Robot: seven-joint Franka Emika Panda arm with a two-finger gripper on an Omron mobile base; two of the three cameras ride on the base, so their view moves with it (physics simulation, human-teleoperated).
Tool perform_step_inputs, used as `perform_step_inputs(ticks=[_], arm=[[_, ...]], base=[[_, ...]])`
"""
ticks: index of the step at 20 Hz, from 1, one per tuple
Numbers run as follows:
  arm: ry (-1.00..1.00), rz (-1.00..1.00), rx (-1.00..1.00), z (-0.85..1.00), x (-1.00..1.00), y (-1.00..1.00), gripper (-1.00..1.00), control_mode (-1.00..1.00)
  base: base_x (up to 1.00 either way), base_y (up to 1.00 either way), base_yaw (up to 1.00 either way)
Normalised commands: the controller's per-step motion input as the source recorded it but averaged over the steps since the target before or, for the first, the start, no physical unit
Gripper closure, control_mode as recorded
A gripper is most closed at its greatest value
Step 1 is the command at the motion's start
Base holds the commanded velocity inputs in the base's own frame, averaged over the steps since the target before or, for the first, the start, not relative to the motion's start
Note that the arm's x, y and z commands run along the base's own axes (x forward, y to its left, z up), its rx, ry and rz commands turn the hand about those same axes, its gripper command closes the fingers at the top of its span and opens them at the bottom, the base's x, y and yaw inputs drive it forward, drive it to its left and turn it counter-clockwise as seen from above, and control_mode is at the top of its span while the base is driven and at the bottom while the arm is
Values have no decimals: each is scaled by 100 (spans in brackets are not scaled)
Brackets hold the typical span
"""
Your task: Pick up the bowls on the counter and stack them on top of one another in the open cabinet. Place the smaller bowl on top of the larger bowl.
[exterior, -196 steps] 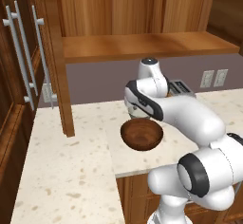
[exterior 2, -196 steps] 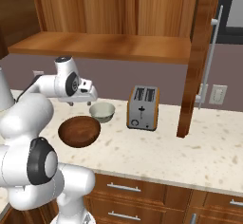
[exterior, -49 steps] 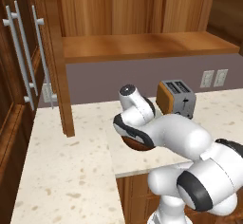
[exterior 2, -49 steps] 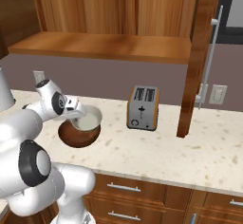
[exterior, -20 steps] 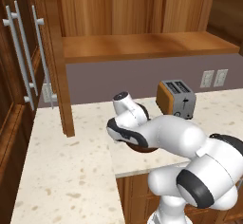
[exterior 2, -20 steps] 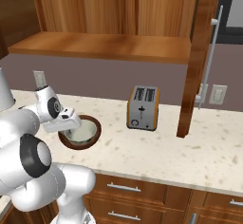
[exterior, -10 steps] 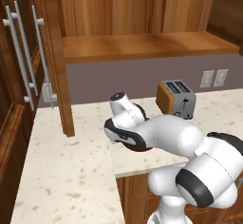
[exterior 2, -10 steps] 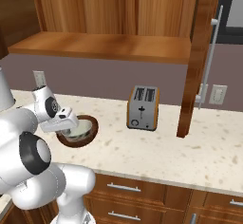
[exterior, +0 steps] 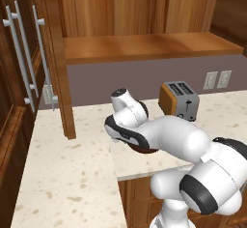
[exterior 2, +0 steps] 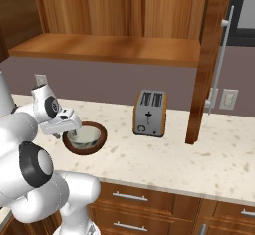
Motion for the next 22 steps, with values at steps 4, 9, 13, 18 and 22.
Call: perform_step_inputs(ticks=[4, 9, 13, 18, 22], arm=[[0, 0, 0, 23, -12, 2, -100, -100], [0, 0, 0, 3, -17, 0, -100, -100], [2, 0, 0, 0, -25, 0, -100, -100], [3, 0, 0, -3, -16, 0, -100, -100], [3, 0, 0, -1, 0, 0, -100, -100]], base=[[0, 0, 0], [0, 0, 0], [0, 0, 0], [0, 0, 0], [0, 0, 0]])
